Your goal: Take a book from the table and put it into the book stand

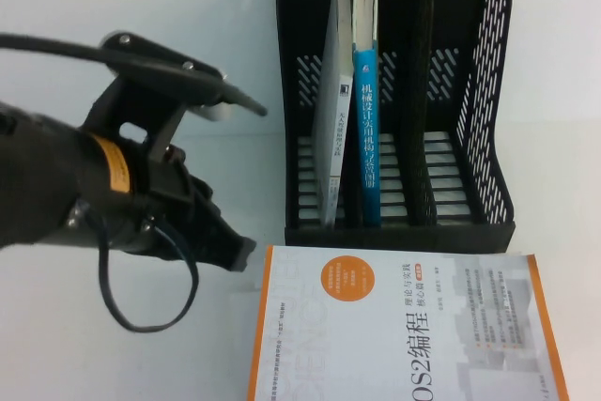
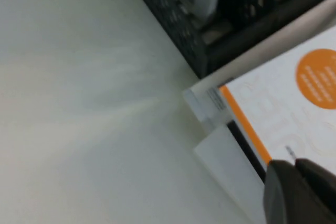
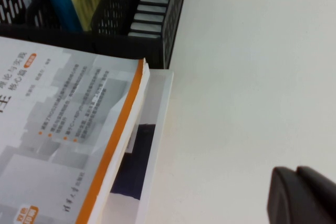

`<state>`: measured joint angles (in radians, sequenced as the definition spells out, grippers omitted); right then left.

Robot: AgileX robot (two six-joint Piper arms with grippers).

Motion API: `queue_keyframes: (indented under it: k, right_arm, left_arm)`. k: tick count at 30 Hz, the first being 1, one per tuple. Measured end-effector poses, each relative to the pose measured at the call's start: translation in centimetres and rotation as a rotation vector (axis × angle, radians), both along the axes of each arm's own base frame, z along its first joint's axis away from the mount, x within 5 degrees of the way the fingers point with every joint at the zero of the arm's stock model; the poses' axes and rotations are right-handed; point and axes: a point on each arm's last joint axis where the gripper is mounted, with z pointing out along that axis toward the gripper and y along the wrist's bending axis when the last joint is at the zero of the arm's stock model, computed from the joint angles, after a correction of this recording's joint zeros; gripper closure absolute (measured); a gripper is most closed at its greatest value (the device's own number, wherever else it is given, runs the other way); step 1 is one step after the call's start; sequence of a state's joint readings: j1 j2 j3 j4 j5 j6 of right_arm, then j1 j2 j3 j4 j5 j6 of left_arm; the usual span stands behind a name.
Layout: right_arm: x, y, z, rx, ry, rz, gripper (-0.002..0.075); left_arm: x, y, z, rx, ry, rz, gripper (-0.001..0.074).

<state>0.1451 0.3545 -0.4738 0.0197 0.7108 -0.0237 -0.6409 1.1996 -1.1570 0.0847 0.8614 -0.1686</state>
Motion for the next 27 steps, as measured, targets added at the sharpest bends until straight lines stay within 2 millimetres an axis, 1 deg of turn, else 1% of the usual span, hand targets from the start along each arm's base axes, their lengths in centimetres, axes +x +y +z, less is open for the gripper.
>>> queue_keyframes:
  k: [2, 4, 7, 11, 15, 16, 18, 20, 23, 27]
  right_arm:
    - [0.0, 0.0, 0.0, 0.0, 0.0, 0.0, 0.0729]
    - [0.0, 0.0, 0.0, -0.002, 0.0, 0.001, 0.0729]
    - [0.0, 0.0, 0.0, 0.004, 0.001, 0.002, 0.0729]
    - [0.0, 0.0, 0.0, 0.004, 0.001, 0.002, 0.0729]
    - [0.0, 0.0, 0.0, 0.004, 0.001, 0.002, 0.0729]
    - [0.0, 0.0, 0.0, 0.004, 0.001, 0.002, 0.0729]
    - [0.0, 0.1, 0.0, 0.006, 0.001, 0.003, 0.0729]
    - [0.0, 0.1, 0.0, 0.006, 0.001, 0.003, 0.0729]
    - [0.0, 0.1, 0.0, 0.006, 0.001, 0.003, 0.0729]
    - [0.0, 0.1, 0.0, 0.006, 0.001, 0.003, 0.0729]
  left_arm:
    - [0.1, 0.8, -1.1, -0.029, -0.053, 0.031, 0.0737]
    - [-0.4, 2.0, -1.8, -0.08, -0.129, 0.054, 0.0737]
    - [-2.0, 4.2, -2.1, -0.186, -0.292, 0.084, 0.0737]
    - [-5.9, 7.6, -2.9, -0.282, -0.481, 0.134, 0.0737]
    - [-10.3, 10.6, -4.7, -0.328, -0.616, 0.206, 0.0737]
    - [-11.0, 11.1, -5.2, -0.333, -0.642, 0.227, 0.0737]
    - [-12.7, 12.1, -6.6, -0.347, -0.695, 0.273, 0.0737]
    - [-13.7, 12.8, -8.4, -0.358, -0.723, 0.334, 0.0737]
    - [-14.3, 13.3, -11.1, -0.383, -0.722, 0.427, 0.0737]
    - [-14.5, 13.7, -14.4, -0.444, -0.69, 0.541, 0.0737]
